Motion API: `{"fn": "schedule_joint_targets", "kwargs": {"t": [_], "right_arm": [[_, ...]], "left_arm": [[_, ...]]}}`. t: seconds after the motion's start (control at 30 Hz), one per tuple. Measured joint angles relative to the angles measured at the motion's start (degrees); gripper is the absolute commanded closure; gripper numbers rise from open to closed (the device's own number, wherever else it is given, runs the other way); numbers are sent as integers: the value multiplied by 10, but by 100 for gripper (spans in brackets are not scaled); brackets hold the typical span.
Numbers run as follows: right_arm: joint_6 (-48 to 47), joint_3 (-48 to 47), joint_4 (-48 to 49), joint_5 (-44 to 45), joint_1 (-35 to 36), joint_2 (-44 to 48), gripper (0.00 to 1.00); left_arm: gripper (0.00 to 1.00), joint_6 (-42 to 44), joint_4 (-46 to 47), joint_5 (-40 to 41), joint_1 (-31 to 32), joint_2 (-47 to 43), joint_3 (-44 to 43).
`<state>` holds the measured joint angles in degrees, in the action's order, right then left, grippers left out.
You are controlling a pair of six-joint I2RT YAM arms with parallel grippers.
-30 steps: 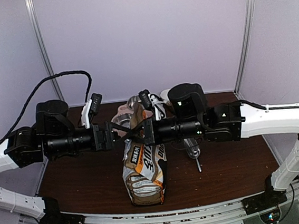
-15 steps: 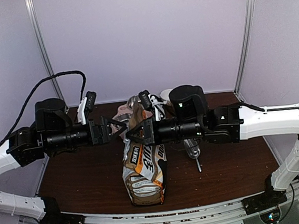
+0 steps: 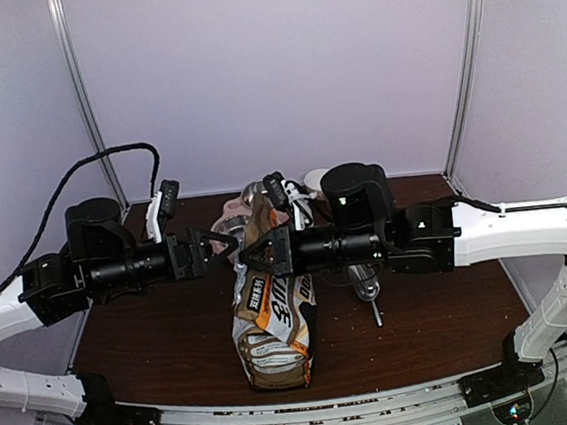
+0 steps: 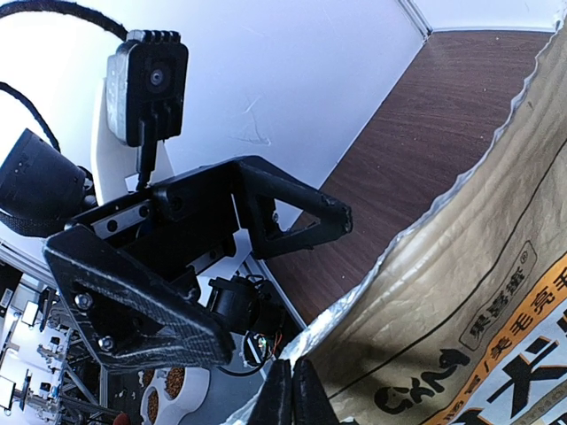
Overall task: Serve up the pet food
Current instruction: Open the seal of the pet food bag.
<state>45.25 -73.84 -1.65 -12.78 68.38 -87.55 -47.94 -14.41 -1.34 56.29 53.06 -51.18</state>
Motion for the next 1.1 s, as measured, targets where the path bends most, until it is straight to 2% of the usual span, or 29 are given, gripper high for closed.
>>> {"fn": "schedule_joint_targets", "kwargs": {"t": [0.07,0.2,0.33,0.53,0.67,0.77,0.9,0.97,1.1], "right_arm": [[0,0,0,0,0,0,100],[0,2,-7,5,0,0,100],[0,3,-10,7,0,0,100],[-2,3,-16,12,0,0,100],[-5,3,-17,14,0,0,100],[-6,3,-18,15,0,0,100],[-10,3,-22,19,0,0,100],[-12,3,-22,21,0,0,100],[-14,3,-21,23,0,0,100]], "left_arm": [[7,1,9,-4,0,7,2],[23,1,3,-10,0,41,-10],[32,-1,-2,-14,-5,75,-29],[49,-5,-5,-24,-5,79,-30],[48,-5,-16,-27,-4,79,-37],[36,-4,-24,-32,-4,79,-40],[30,-1,-33,-34,-7,76,-40],[30,1,-35,-36,-7,69,-40],[45,4,-37,-43,-6,54,-39]]}}
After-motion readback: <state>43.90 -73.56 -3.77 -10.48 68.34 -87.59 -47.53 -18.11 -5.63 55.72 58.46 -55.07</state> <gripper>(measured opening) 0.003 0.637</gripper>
